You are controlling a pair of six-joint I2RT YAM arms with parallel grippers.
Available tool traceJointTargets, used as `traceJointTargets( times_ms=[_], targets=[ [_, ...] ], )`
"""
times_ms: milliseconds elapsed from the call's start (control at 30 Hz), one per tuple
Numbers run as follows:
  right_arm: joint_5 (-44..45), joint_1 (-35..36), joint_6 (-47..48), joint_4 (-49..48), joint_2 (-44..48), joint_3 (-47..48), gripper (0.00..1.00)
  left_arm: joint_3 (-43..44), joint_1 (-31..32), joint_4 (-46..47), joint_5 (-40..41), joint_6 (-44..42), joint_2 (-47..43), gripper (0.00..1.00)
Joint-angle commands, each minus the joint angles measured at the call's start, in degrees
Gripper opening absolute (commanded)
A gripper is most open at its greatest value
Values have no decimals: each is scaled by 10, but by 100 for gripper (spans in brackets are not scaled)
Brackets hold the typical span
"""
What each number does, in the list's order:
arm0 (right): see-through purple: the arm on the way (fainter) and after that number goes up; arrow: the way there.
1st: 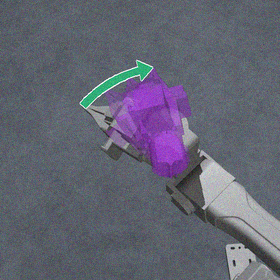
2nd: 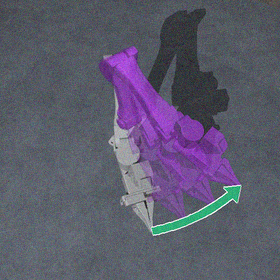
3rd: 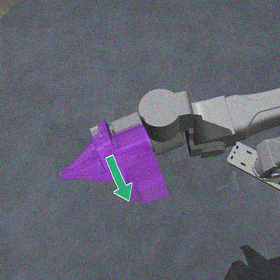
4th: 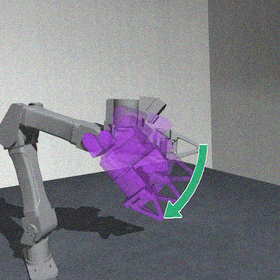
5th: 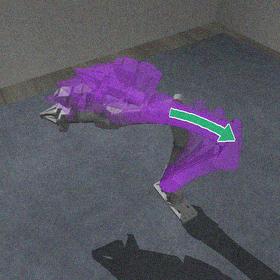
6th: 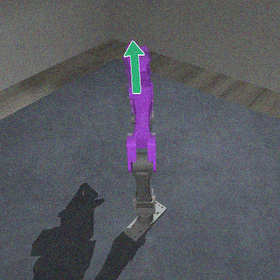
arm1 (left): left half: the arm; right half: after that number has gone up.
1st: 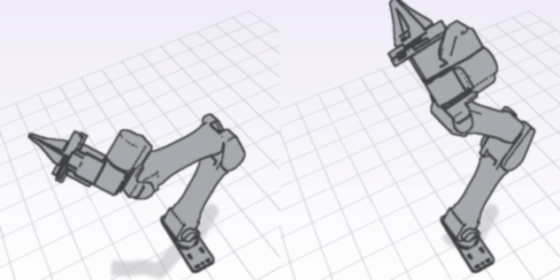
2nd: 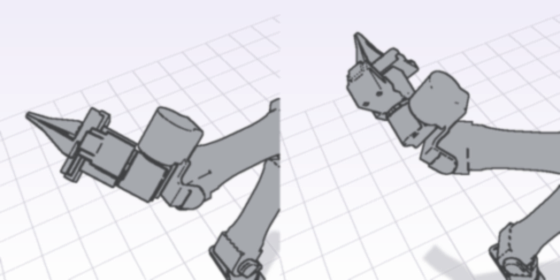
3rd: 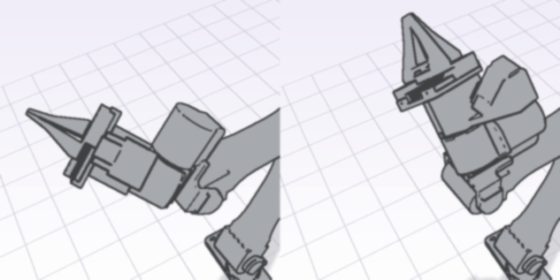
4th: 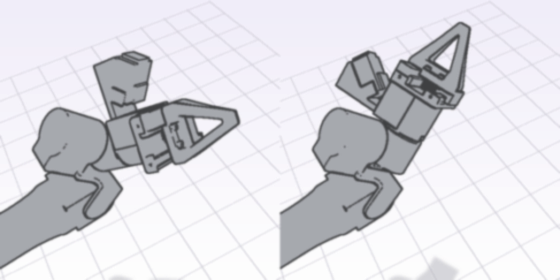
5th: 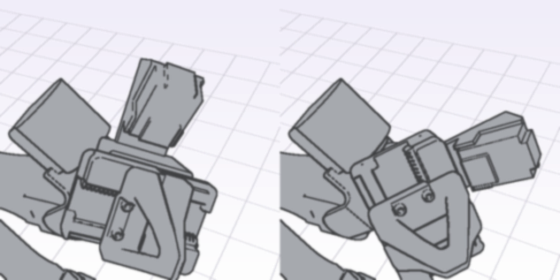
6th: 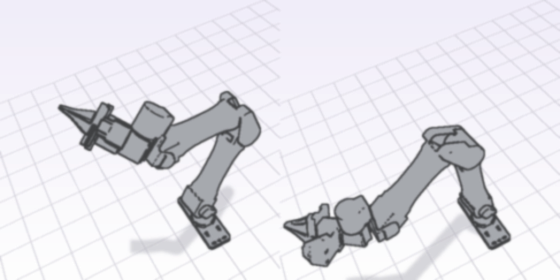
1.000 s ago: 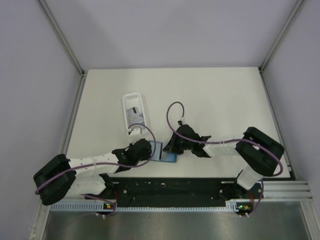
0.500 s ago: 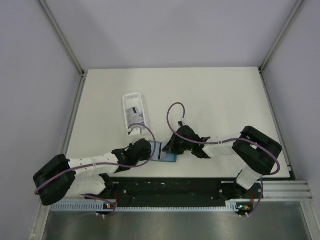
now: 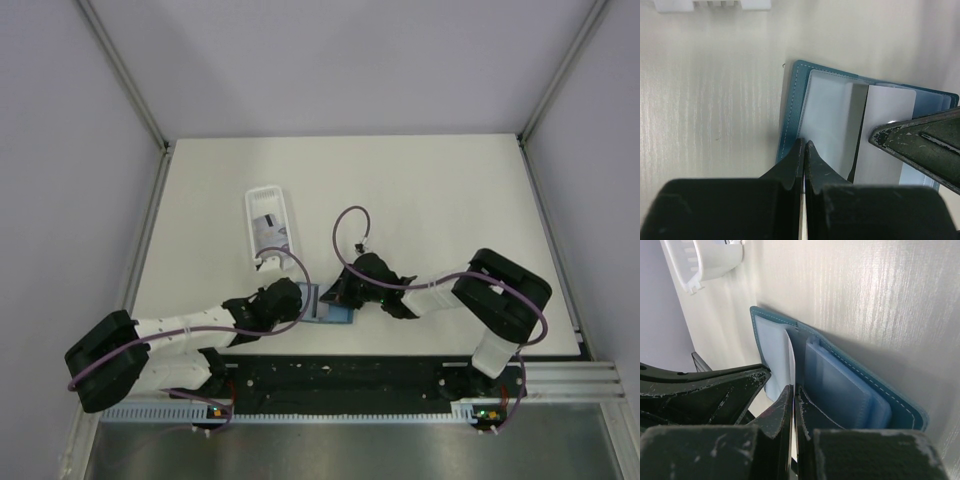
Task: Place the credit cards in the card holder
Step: Insert the credit card into the card holder.
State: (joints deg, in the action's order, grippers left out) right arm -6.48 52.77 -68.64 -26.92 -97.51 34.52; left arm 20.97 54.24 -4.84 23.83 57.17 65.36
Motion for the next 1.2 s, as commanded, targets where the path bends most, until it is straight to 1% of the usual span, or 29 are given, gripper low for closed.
traceJointTargets(
  times_ms=[0, 200, 300, 333, 367, 433, 467, 500, 600, 667, 767, 833, 967, 1167],
  targets=[
    [5, 8, 6, 13, -24, 3, 0, -20, 3, -54, -47, 8, 7, 0],
    [1, 8, 9, 13, -22, -5, 0, -4, 3, -75, -29, 7, 1, 0],
    [0, 8, 10, 13, -24, -7, 0, 7, 2, -91, -13, 8, -10, 17],
    [-2, 9, 11, 13, -25, -7, 0, 10, 2, -96, -8, 8, -16, 23],
    [-3, 9, 11, 13, -26, -7, 0, 12, 2, -97, -5, 8, -22, 32],
    [-5, 8, 13, 13, -27, -7, 0, 12, 2, -97, 4, 9, -33, 44],
    [-5, 8, 13, 13, -26, -7, 0, 12, 1, -97, 8, 9, -37, 49],
    [-5, 9, 14, 15, -25, -7, 0, 11, 1, -97, 14, 9, -40, 51],
    [-6, 8, 17, 16, -22, -8, 0, 10, -4, -102, 24, 10, -39, 51],
    [-6, 8, 19, 19, -22, -8, 0, 9, -5, -105, 24, 14, -35, 48],
    [-7, 8, 24, 20, -17, -8, 0, 7, -7, -103, 23, 16, -31, 40],
    [-8, 8, 25, 23, -16, -9, 0, 4, -7, -96, 20, 15, -28, 33],
    [-13, 8, 30, 21, -19, -6, 0, -1, -7, -66, -4, 1, -25, 20],
    [-16, 8, 24, 5, -25, -9, 0, -13, -6, -44, -53, -4, -27, 7]
  ],
)
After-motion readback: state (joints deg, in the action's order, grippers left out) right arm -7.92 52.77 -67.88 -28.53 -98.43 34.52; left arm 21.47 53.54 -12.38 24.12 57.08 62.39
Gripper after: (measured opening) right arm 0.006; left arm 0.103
